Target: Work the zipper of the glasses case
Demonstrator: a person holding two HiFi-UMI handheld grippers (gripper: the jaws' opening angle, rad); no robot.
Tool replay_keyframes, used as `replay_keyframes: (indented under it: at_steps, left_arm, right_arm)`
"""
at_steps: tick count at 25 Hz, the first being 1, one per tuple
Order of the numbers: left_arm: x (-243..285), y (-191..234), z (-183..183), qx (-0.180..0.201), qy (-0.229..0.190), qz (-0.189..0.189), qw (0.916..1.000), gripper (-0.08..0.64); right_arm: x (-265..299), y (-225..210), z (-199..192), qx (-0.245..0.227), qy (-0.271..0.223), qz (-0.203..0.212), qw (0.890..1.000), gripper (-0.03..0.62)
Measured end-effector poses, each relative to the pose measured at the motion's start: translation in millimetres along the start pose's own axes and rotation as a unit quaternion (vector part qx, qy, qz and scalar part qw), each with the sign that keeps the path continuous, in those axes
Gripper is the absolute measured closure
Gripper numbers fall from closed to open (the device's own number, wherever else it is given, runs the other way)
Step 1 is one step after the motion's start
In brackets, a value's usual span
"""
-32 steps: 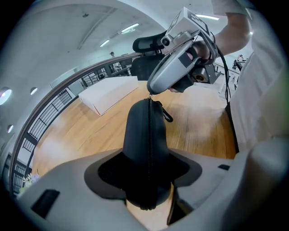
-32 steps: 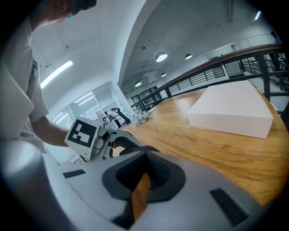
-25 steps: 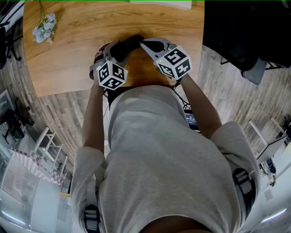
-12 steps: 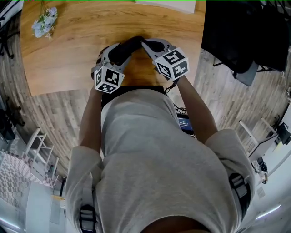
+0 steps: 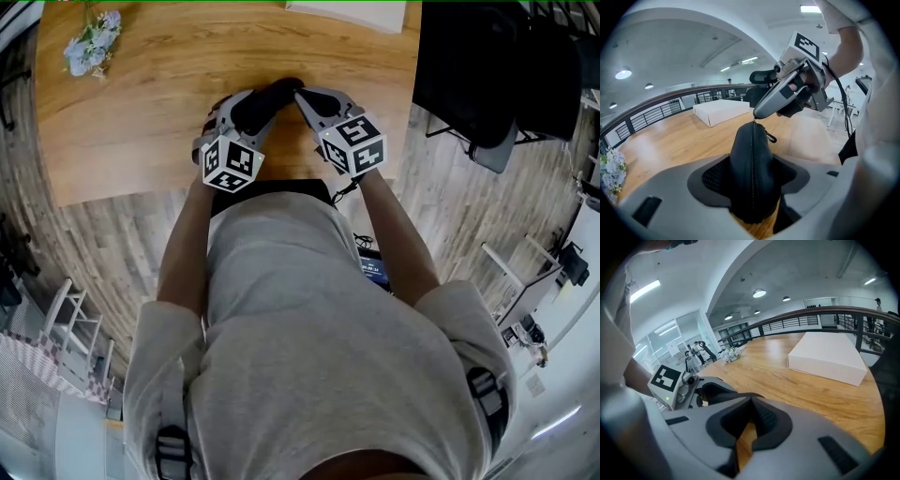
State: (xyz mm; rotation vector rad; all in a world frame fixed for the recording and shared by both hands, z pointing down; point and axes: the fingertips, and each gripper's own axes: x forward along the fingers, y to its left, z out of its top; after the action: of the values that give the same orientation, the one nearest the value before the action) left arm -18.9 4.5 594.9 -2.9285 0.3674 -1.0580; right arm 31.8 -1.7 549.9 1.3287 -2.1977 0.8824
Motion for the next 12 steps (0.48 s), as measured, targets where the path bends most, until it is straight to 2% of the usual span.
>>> replay_keyframes:
  at_steps: [7,12]
  left_arm:
    - [1.7,0.5,0.2,0.002,-0.014,-0.006,0.9999,0.282]
    - [1.9,-0.9,1.0,0.007,-0.022,-0.009,0.9997,0.282]
  right_arm:
    - [1.5,4.9,0.0,-0.003,-0.001,-0.032,0.999,0.568]
    - [1.2,12.0,-1.4,-0.009,-0.001,-0.038,0.999,0.568]
